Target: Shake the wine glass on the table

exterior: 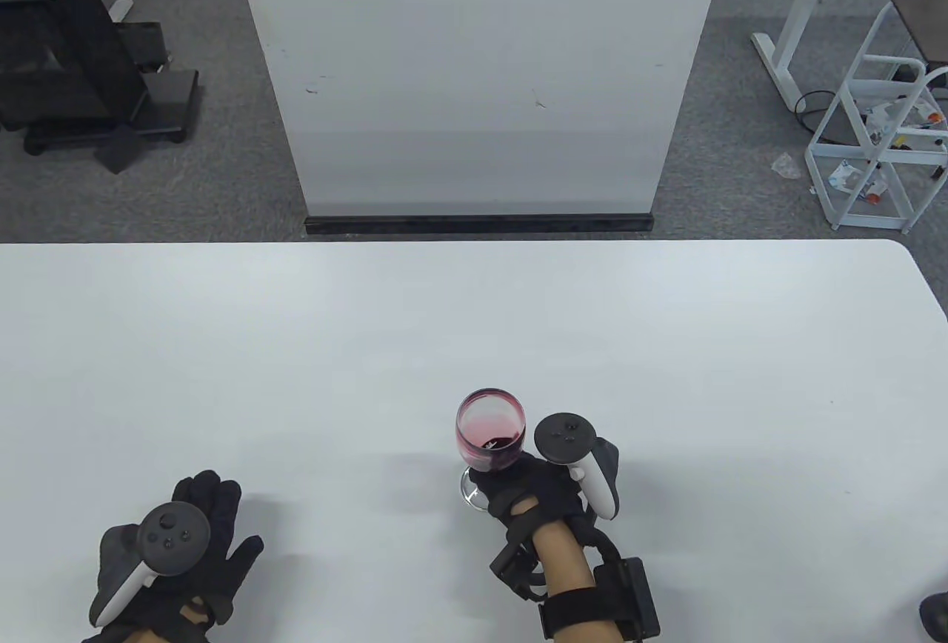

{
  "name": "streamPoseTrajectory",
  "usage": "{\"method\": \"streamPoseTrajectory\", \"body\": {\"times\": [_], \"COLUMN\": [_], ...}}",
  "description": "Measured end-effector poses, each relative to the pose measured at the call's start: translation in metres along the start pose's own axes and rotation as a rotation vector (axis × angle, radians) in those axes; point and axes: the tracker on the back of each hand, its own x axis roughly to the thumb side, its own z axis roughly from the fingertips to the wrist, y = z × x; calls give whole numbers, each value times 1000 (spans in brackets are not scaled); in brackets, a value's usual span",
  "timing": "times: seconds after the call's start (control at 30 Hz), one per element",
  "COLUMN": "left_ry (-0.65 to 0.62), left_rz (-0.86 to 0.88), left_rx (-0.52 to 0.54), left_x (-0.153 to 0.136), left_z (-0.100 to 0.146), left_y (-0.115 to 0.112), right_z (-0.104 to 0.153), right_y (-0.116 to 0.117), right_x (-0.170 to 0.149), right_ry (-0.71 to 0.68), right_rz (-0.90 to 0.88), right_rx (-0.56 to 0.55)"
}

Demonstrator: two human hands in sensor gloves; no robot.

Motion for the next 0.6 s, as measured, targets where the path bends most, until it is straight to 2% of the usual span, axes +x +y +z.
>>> {"method": "streamPoseTrajectory", "body": {"times": [0.23,0.37,0.5,0.6], "left_ry": [-4,-6,-7,-6], "left_rz": [3,3,1,3], "left_rx": [-2,-2,-4,2], "left_x": [0,-1,0,-1], "left_z": [0,0,0,0], "left_y": [0,0,-1,0], "right_z": [2,10,21,40], "right_y": [0,-9,-24,-48], "right_x": [-1,1,4,5], "right_ry": [-7,13,71,43], "right_rz": [-2,19,121,201], "right_rx": [20,18,60,-18]}}
